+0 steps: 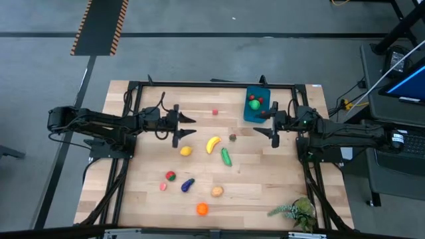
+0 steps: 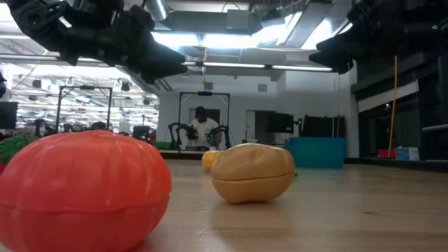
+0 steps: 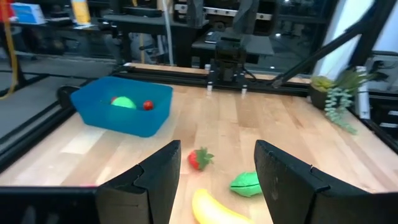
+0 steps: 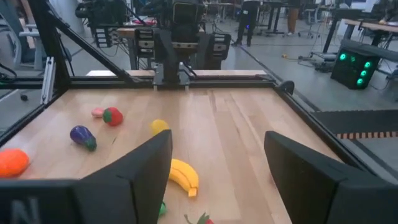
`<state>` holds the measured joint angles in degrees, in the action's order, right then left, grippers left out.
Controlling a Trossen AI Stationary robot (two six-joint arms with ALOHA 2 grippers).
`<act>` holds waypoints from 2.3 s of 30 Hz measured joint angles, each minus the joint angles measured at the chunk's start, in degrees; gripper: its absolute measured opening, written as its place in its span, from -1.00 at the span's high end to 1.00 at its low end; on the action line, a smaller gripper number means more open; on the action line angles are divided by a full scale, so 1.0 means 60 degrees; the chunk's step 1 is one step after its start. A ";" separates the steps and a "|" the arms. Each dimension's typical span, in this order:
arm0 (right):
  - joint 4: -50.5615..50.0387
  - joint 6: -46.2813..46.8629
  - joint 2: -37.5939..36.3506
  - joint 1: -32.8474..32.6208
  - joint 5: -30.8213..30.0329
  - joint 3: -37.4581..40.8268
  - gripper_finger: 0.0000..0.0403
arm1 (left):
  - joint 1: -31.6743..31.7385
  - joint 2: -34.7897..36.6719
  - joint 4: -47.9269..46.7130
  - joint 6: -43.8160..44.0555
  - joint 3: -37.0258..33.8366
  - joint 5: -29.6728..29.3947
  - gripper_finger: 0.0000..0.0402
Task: Pick and placing Produce into tupperware
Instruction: Put the yellow lemon into the blue bin
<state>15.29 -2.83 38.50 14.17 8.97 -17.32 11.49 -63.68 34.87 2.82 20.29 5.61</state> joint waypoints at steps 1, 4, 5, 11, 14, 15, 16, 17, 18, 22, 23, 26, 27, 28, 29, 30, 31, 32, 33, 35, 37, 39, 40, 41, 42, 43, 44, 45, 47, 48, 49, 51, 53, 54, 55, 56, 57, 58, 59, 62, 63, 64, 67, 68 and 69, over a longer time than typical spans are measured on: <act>-0.0005 -0.0040 0.0000 0.0000 0.0001 0.0000 -0.28 | 0.0000 0.0000 -0.0047 -0.0003 0.0000 -0.0152 0.02; -0.0079 0.0319 0.0000 0.0000 0.0000 0.0000 -0.28 | 0.0000 0.0000 -0.0390 -0.0062 0.0000 -0.0526 0.02; -0.0095 0.0409 0.0000 0.0000 0.0015 0.0000 -0.28 | 0.0000 0.0000 -0.0562 -0.0176 0.0000 -0.0585 0.02; -0.0557 -0.0065 0.0000 -0.0062 0.1033 0.0000 -0.28 | -0.0079 -0.0004 -0.1352 -0.0819 0.0000 -0.0624 0.02; -0.0689 -0.0067 0.0141 -0.0218 0.1107 0.0000 -0.28 | -0.0334 -0.0004 -0.1514 -0.0822 0.0000 -0.0631 0.02; -0.0701 -0.0033 0.0230 -0.0266 0.1108 0.0000 -0.28 | -0.0449 -0.0004 -0.1523 -0.0822 0.0000 -0.0628 0.02; -0.0693 -0.0014 0.0328 -0.0300 0.1099 0.0000 -0.28 | -0.0561 -0.0004 -0.1552 -0.0822 0.0000 -0.0630 0.02; -0.0695 -0.0005 0.0438 -0.0317 0.1077 0.0000 -0.28 | -0.0677 -0.0004 -0.1598 -0.0826 0.0000 -0.0696 0.02; -0.0677 -0.0021 0.0538 -0.0339 0.1001 0.0000 -0.28 | -0.0802 -0.0004 -0.1638 -0.0831 0.0000 -0.0853 0.02; -0.0515 -0.0053 0.0901 -0.0339 0.0956 0.0000 -0.28 | -0.1274 -0.0004 -0.2960 -0.0804 0.0338 -0.1843 0.03; -0.0444 -0.0050 0.0970 -0.0339 0.0951 0.0000 -0.28 | -0.1396 -0.0004 -0.3766 -0.0739 0.0603 -0.2168 0.03; -0.0371 -0.0048 0.1108 -0.0339 0.0947 0.0000 -0.28 | -0.1830 -0.0004 -0.6214 -0.0360 0.1546 -0.3069 0.03; -0.0377 -0.0048 0.1139 -0.0339 0.0950 0.0000 -0.28 | -0.1995 -0.0004 -0.6843 -0.0234 0.1841 -0.3163 0.03; -0.0372 -0.0044 0.1151 -0.0339 0.0947 0.0000 -0.28 | -0.2168 -0.0004 -0.7292 -0.0091 0.2127 -0.3181 0.03; -0.0379 -0.0041 0.1151 -0.0339 0.0947 0.0000 -0.28 | -0.2338 -0.0004 -0.7634 0.0094 0.2389 -0.3181 0.03; -0.0365 -0.0014 0.1147 -0.0339 0.0949 0.0000 -0.28 | -0.2516 -0.0004 -0.7919 0.0324 0.2631 -0.3181 0.03; -0.0367 0.0082 0.1147 -0.0339 0.0950 0.0000 -0.28 | -0.2683 -0.0004 -0.8206 0.0554 0.2851 -0.3181 0.03; -0.0368 0.0175 0.1147 -0.0339 0.0950 0.0000 -0.28 | -0.2838 -0.0004 -0.8434 0.0771 0.3030 -0.3178 0.03; -0.0372 0.0184 0.1147 -0.0339 0.0949 0.0000 -0.28 | -0.2993 -0.0004 -0.8558 0.0970 0.3168 -0.3177 0.03; -0.0372 0.0172 0.1147 -0.0339 0.0947 0.0000 -0.28 | -0.3246 -0.0004 -0.8608 0.1215 0.3414 -0.3177 0.03; -0.0372 0.0171 0.1147 -0.0339 0.0947 0.0000 -0.28 | -0.3462 -0.0004 -0.8685 0.1258 0.3607 -0.3177 0.03; -0.0376 0.0167 0.1147 -0.0339 0.0947 0.0000 -0.28 | -0.3639 -0.0004 -0.8696 0.1265 0.3668 -0.3177 0.03; -0.0383 0.0169 0.1147 -0.0339 0.0947 0.0000 -0.28 | -0.3709 -0.0004 -0.8670 0.1286 0.3672 -0.3177 0.03; -0.0400 0.0178 0.1147 -0.0339 0.0947 0.0000 -0.28 | -0.3764 -0.0004 -0.8675 0.1304 0.3672 -0.3177 0.03; -0.0435 0.0181 0.1147 -0.0339 0.0947 0.0000 -0.28 | -0.3813 -0.0004 -0.8687 0.1333 0.3672 -0.3172 0.03; -0.0458 0.0181 0.1147 -0.0339 0.0947 0.0000 -0.28 | -0.3862 -0.0004 -0.8722 0.1336 0.3672 -0.3161 0.03; -0.0484 0.0179 0.1147 -0.0339 0.0947 0.0000 -0.28 | -0.3898 -0.0004 -0.8734 0.1272 0.3672 -0.3159 0.03; -0.0513 0.0178 0.1147 -0.0339 0.0947 0.0000 -0.28 | -0.3936 -0.0004 -0.8717 0.1142 0.3672 -0.3155 0.03; -0.0551 0.0182 0.1147 -0.0339 0.0947 0.0000 -0.28 | -0.3989 -0.0004 -0.8637 0.0982 0.3672 -0.3153 0.03; -0.0558 0.0185 0.1147 -0.0339 0.0947 0.0000 -0.28 | -0.4001 -0.0004 -0.8629 0.0974 0.3672 -0.3148 0.03; -0.0565 0.0185 0.1147 -0.0339 0.0947 0.0000 -0.28 | -0.4007 -0.0004 -0.8640 0.0974 0.3672 -0.3141 0.03; -0.0568 0.0189 0.1147 -0.0339 0.0947 0.0000 -0.28 | -0.4003 -0.0004 -0.8689 0.0978 0.3672 -0.3133 0.03; -0.0566 0.0191 0.1147 -0.0340 0.0947 0.0000 -0.28 | -0.4001 -0.0004 -0.8698 0.0974 0.3672 -0.3133 0.03; -0.0567 0.0196 0.1147 -0.0339 0.0947 0.0000 -0.28 | -0.4000 -0.0004 -0.8698 0.0974 0.3672 -0.3137 0.03; -0.0565 0.0198 0.1147 -0.0340 0.0947 0.0000 -0.28 | -0.4000 -0.0004 -0.8702 0.0981 0.3672 -0.3137 0.03; -0.0565 0.0200 0.1147 -0.0342 0.0947 0.0000 -0.28 | -0.4000 -0.0004 -0.8705 0.1011 0.3672 -0.3137 0.03; -0.0565 0.0209 0.1147 -0.0340 0.0947 0.0000 -0.28 | -0.4000 -0.0004 -0.8709 0.1014 0.3672 -0.3137 0.02; -0.0565 0.0234 0.1147 -0.0342 0.0947 0.0004 -0.28 | -0.4000 -0.0004 -0.8723 0.1017 0.3672 -0.3137 0.00; -0.0565 0.0309 0.1147 -0.0339 0.0947 0.0004 -0.28 | -0.4000 -0.0004 -0.8739 0.1020 0.3672 -0.3151 -0.03; -0.0565 0.0460 0.1147 -0.0345 0.0949 0.0004 -0.28 | -0.4000 -0.0004 -0.8785 0.1268 0.3672 -0.3390 -0.15; -0.0565 0.0462 0.1147 -0.0358 0.0947 0.0004 -0.28 | -0.4000 -0.0004 -0.8847 0.1273 0.3672 -0.3492 -0.21; -0.0565 0.0462 0.1147 -0.0386 0.0947 0.0004 -0.28 | -0.4000 -0.0004 -0.8935 0.1270 0.3672 -0.3607 -0.26; -0.0565 0.0451 0.1147 -0.0503 0.0947 0.0004 -0.28 | -0.4000 -0.0004 -0.9119 0.1291 0.3672 -0.3981 -0.43; -0.0561 0.0455 0.1147 -0.0540 0.0947 0.0004 -0.28 | -0.4000 -0.0004 -0.9176 0.1291 0.3672 -0.4032 -0.48; -0.0562 0.0458 0.1147 -0.0580 0.0947 0.0004 -0.28 | -0.3998 -0.0004 -0.9232 0.1287 0.3672 -0.4033 -0.53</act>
<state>11.92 -0.08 45.39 10.70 14.66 -17.30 -12.50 -63.70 -20.52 10.55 42.33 -18.59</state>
